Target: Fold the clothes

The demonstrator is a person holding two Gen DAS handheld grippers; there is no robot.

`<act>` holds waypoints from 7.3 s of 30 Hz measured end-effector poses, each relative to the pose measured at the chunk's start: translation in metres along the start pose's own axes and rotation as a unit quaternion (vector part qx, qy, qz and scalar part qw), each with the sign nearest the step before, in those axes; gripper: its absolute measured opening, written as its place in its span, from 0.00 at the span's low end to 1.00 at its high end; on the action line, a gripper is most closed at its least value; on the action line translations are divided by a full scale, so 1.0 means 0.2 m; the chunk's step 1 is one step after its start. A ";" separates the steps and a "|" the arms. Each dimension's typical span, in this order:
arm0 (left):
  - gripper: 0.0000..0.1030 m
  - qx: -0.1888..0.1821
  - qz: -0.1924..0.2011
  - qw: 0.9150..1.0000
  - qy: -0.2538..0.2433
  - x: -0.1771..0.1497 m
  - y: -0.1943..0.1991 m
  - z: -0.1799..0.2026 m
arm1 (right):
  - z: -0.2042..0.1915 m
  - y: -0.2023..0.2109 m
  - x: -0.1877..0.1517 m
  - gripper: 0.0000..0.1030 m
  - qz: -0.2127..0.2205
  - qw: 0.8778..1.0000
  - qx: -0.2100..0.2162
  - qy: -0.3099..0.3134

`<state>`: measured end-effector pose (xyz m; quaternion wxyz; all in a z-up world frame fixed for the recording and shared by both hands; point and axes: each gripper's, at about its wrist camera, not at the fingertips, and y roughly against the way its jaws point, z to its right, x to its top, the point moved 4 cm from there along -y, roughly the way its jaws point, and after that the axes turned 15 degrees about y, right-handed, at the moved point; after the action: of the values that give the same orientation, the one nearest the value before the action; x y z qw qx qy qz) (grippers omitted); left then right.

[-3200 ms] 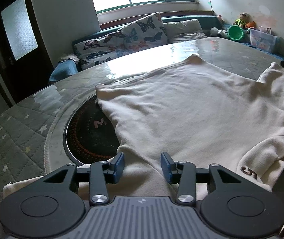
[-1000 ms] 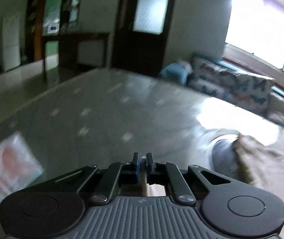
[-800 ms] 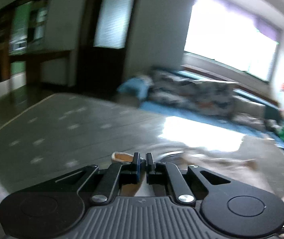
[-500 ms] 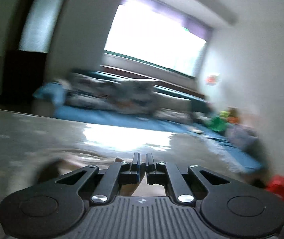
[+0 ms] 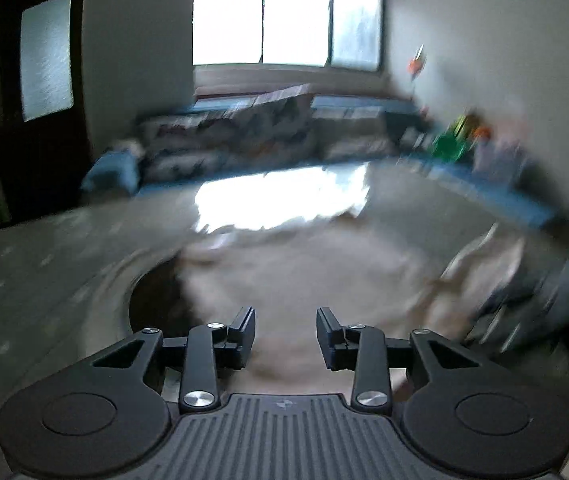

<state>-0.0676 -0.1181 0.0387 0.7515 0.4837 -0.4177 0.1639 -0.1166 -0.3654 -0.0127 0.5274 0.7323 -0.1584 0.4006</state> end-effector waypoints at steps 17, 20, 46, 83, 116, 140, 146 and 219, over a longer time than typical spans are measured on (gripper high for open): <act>0.36 -0.024 -0.011 0.999 -0.045 -0.08 0.05 0.00 | -0.04 0.04 0.11 0.40 0.033 0.998 -0.044 0.044; 0.36 -0.045 -0.010 0.999 -0.025 -0.01 -0.01 0.03 | -0.04 -0.03 0.09 0.40 0.022 0.998 -0.042 0.047; 0.40 -0.029 -0.038 0.999 0.003 0.00 -0.28 0.03 | 0.66 0.54 -0.33 0.39 0.034 0.929 -0.331 -0.164; 0.55 -0.017 -0.030 0.999 0.005 -0.06 -0.19 0.03 | 0.49 0.75 -0.10 0.06 0.184 0.931 -0.253 -0.191; 0.62 -0.005 -0.042 0.999 0.006 -0.07 -0.23 0.03 | 0.86 0.52 -0.44 0.14 0.059 0.896 -0.367 -0.242; 0.67 -0.016 -0.072 0.997 -0.007 -0.08 -0.31 0.12 | 0.17 0.57 0.12 0.09 0.194 0.960 -0.126 -0.160; 0.67 -0.020 -0.068 0.997 -0.001 -0.08 -0.30 0.10 | -0.03 0.37 0.28 0.09 0.175 0.975 -0.066 -0.117; 0.07 -0.036 -0.045 0.998 0.000 -0.02 -0.27 0.12 | 0.08 0.03 0.01 0.31 0.018 0.990 -0.140 0.010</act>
<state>-0.0454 -0.1653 0.0082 0.7750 0.4746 -0.4012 0.1144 -0.1134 -0.3813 -0.0092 0.6190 0.6440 -0.2213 0.3913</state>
